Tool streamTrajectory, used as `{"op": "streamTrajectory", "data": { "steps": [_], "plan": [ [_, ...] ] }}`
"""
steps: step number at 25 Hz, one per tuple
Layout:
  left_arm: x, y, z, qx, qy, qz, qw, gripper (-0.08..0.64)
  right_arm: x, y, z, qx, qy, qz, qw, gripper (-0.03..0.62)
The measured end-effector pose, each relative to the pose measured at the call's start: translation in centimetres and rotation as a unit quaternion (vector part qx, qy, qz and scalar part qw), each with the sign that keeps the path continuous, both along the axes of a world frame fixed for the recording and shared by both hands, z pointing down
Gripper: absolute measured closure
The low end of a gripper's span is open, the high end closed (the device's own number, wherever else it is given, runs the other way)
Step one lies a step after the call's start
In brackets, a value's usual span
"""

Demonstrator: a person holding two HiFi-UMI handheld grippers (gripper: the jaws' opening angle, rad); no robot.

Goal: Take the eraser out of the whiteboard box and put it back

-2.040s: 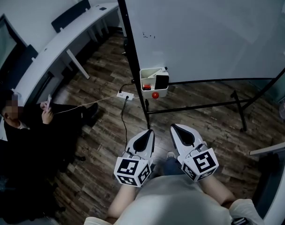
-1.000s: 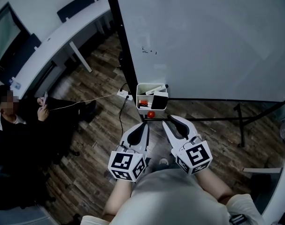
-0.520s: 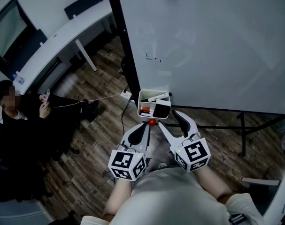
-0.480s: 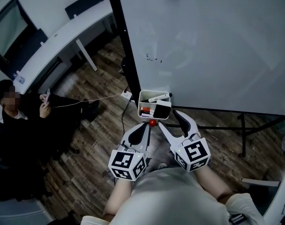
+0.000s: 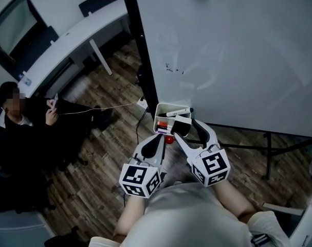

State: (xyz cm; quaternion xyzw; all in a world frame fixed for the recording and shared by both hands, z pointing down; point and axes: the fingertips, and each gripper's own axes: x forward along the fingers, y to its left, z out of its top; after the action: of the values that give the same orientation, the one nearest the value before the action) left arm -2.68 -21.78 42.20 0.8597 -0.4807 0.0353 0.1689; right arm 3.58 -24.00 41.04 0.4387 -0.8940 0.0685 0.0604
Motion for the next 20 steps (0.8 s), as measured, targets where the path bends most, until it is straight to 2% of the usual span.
{"op": "streamTrajectory", "data": {
  "steps": [7,20],
  "plan": [
    [-0.25,-0.5,0.24,-0.002,0.001,-0.013,0.9999,0.555,-0.34,-0.71,0.5,-0.004,0.003,-0.011,1.0,0.322],
    [-0.12,-0.45,0.58,-0.005,-0.002,-0.02,0.9998,0.555,0.01,-0.86,0.6,0.002,0.009,-0.009,1.0,0.38]
  ]
}}
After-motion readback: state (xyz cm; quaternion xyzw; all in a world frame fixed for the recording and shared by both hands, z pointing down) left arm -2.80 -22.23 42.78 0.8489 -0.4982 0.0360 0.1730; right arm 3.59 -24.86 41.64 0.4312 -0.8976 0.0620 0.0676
